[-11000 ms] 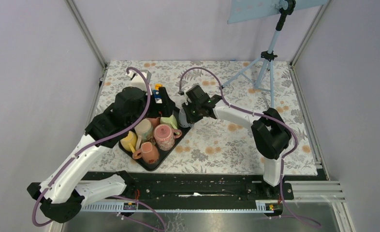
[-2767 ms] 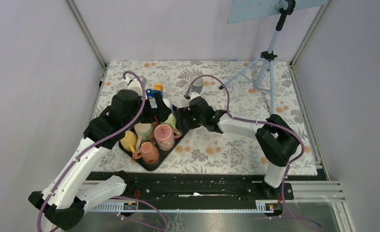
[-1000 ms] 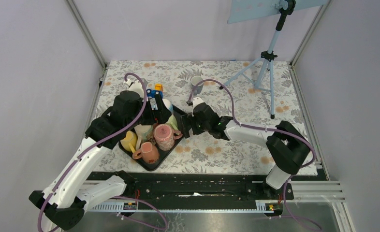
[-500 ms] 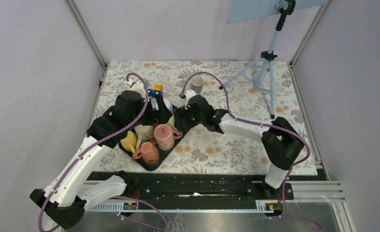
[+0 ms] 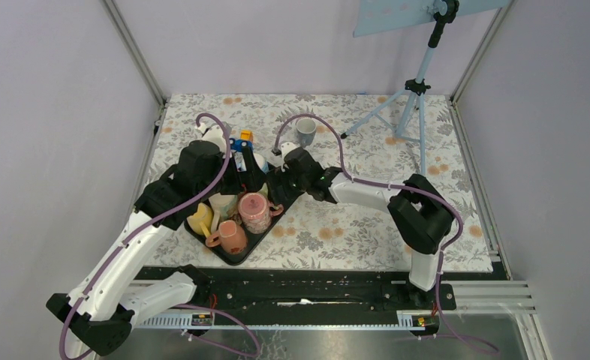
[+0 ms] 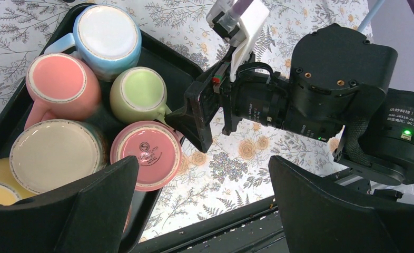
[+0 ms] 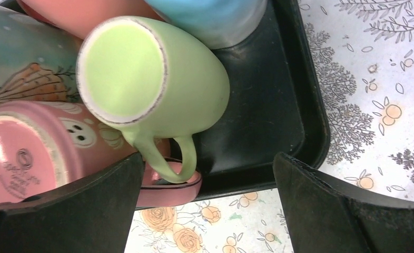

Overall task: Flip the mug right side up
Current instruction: Turn over the cup on the tray.

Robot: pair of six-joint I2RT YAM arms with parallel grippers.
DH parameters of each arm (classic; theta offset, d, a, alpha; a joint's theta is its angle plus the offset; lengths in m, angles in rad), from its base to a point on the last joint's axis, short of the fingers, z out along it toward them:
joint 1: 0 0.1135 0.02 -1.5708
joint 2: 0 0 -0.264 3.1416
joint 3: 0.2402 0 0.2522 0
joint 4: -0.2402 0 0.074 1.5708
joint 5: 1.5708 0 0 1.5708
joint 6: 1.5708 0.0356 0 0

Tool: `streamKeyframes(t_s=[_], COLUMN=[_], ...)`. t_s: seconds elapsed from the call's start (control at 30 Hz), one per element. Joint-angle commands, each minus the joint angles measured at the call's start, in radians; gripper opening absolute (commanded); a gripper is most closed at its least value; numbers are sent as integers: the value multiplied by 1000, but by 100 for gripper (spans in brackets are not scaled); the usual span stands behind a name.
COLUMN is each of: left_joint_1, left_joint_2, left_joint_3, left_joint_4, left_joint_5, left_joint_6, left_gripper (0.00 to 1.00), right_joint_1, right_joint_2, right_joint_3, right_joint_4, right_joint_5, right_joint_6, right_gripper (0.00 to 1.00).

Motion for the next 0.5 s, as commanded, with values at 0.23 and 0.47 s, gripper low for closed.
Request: streamKeyframes(t_s=[0.23, 0.47], left_joint_1=[-4, -4], left_joint_2=[2, 2], left_joint_3=[4, 0], left_joint_4=[24, 24], left_joint_5=[4, 3], left_joint_6=[6, 3], left_gripper=[99, 99], right_joint_1=[3, 3], right_joint_2=[21, 14], right_joint_3=[32, 41], right_joint_4=[-61, -65], right_joint_5=[119, 98], right_joint_6=[-96, -132], right_gripper=[90, 70])
